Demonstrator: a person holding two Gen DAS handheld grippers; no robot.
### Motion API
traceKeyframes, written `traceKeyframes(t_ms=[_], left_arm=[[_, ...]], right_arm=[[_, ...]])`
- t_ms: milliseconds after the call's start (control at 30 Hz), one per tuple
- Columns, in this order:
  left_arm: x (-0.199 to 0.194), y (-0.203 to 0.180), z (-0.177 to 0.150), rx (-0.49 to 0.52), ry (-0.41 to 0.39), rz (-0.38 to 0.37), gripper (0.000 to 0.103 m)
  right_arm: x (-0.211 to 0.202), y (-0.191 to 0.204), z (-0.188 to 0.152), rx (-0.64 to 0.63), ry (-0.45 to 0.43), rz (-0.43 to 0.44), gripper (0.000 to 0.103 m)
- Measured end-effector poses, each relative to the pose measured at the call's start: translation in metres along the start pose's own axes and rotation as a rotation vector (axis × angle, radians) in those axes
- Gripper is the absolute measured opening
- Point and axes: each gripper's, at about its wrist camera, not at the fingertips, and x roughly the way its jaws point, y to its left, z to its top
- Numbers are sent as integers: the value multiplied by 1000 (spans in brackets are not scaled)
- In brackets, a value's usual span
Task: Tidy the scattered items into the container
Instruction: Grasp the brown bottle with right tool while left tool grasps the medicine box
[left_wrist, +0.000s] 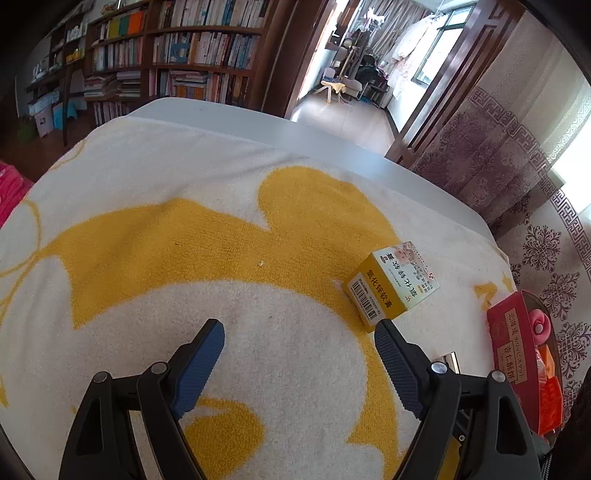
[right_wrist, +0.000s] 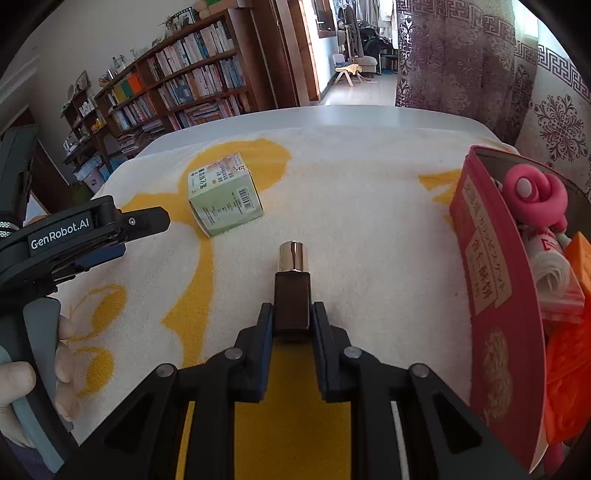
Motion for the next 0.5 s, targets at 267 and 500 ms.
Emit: traceKeyframes(t_ms=[267, 500], left_arm=[[25, -49, 21, 84, 19, 31, 85], [52, -69, 37, 125, 28, 101, 85]], right_arm=[[3, 3, -1, -13, -18, -9, 22], [5, 2, 0, -8, -20, -2, 22]])
